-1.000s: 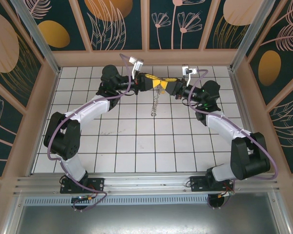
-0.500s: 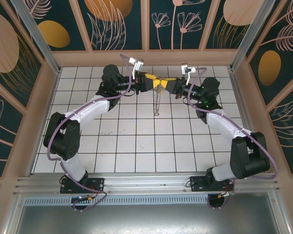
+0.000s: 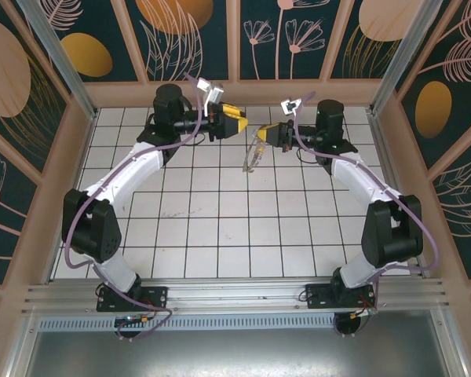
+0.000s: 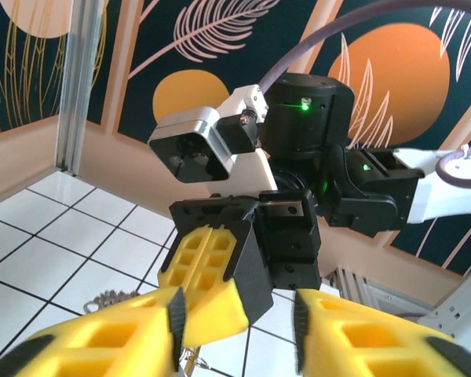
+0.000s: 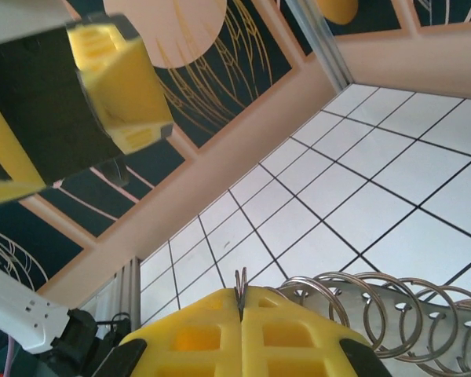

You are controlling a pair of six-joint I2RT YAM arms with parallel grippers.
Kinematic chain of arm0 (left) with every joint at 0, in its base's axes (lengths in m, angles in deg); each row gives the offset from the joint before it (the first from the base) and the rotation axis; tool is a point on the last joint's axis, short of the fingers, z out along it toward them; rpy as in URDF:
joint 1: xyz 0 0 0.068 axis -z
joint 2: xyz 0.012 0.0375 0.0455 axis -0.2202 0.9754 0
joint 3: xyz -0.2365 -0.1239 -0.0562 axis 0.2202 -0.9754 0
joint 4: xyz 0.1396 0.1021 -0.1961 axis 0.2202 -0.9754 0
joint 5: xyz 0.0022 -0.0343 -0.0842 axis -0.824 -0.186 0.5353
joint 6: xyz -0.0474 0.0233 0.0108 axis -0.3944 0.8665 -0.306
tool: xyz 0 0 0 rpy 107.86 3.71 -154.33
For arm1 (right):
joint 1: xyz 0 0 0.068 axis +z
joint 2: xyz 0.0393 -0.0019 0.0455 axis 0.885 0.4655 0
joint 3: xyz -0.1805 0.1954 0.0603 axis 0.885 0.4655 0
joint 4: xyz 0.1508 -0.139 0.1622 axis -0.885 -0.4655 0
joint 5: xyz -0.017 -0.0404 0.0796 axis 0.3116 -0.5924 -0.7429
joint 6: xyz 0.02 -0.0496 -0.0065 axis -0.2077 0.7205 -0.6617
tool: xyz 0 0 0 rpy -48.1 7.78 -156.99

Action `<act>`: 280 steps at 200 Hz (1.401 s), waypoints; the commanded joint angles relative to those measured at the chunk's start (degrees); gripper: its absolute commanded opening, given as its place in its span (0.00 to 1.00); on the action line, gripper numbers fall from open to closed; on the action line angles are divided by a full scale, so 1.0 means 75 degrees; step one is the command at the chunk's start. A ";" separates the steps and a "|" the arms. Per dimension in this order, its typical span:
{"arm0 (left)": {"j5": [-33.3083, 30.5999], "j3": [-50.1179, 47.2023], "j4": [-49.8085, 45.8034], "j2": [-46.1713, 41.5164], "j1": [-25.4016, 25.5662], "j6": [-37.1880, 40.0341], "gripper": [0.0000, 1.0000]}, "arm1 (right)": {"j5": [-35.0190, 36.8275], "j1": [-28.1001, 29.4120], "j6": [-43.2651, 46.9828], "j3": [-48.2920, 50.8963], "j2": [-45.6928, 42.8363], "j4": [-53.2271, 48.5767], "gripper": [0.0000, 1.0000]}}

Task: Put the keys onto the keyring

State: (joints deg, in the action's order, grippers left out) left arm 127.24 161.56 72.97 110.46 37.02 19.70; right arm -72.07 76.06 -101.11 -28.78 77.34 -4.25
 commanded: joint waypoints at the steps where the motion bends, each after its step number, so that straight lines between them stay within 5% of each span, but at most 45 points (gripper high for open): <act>1: 0.0339 0.0380 -0.1002 0.0454 0.0007 0.0636 0.37 | -0.0639 -0.0012 0.0704 -0.0418 0.0076 -0.0586 0.00; 280: 0.1226 -0.0269 0.0179 0.0909 0.0277 -0.0310 0.28 | -0.0613 0.0128 0.0425 -0.0384 0.0137 -0.0066 0.00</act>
State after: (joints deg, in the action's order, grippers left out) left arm 134.52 160.73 71.53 117.89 38.68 17.84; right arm -76.27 76.71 -97.40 -29.74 77.97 -8.25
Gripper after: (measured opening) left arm 0.314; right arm 0.046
